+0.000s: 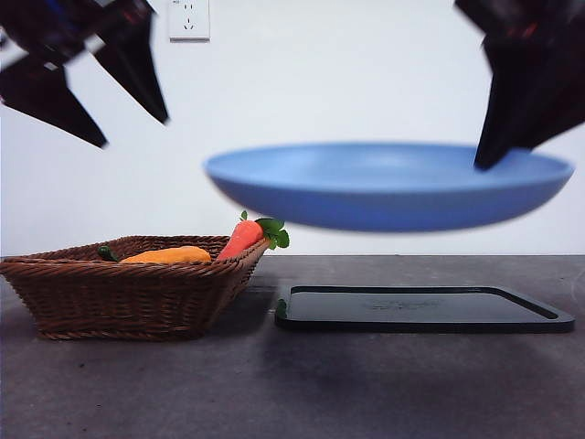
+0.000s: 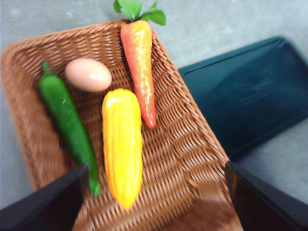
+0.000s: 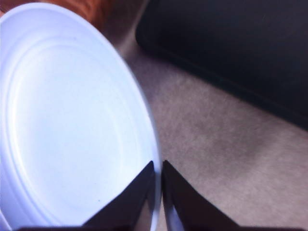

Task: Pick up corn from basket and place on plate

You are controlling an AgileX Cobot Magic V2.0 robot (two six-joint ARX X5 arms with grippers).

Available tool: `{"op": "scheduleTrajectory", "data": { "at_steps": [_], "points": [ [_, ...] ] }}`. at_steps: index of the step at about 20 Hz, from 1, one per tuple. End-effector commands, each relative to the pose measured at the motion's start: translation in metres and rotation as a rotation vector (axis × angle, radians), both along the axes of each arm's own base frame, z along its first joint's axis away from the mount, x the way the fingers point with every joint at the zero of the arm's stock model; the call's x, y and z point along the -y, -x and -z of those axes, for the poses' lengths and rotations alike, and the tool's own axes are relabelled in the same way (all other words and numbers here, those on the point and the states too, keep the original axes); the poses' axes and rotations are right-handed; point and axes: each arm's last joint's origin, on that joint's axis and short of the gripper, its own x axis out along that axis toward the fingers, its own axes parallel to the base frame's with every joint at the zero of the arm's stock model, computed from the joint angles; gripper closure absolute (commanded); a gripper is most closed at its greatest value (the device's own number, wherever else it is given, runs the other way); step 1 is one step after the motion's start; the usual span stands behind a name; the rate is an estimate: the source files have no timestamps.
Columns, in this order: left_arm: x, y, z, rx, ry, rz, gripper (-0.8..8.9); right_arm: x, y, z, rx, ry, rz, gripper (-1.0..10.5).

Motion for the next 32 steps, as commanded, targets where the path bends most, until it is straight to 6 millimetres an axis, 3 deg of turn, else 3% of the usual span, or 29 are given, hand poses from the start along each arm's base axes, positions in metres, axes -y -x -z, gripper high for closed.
{"op": "scheduleTrajectory", "data": {
  "at_steps": [1, 8, 16, 19, 24, 32],
  "points": [
    [0.014, -0.025, 0.006, -0.009, -0.062, 0.035, 3.59, 0.006, 0.008, -0.017, 0.059, -0.02, 0.011, 9.4],
    [0.036, -0.075, 0.051, -0.121, -0.141, 0.049, 3.59, 0.034, 0.039, -0.043, 0.168, -0.044, 0.109, 9.4],
    [0.051, -0.094, 0.102, -0.182, -0.254, 0.045, 3.59, 0.04, 0.043, -0.046, 0.186, -0.037, 0.128, 9.4],
    [0.055, -0.094, 0.105, -0.171, -0.274, 0.043, 3.73, 0.04, 0.043, -0.046, 0.189, -0.035, 0.124, 9.4],
    [0.056, -0.093, 0.105, -0.183, -0.294, 0.037, 5.63, 0.041, 0.043, -0.046, 0.194, -0.032, 0.124, 9.4],
    [0.056, -0.092, 0.095, -0.219, -0.29, 0.015, 5.83, 0.044, 0.042, -0.046, 0.195, -0.029, 0.134, 9.4]
  ]
}}
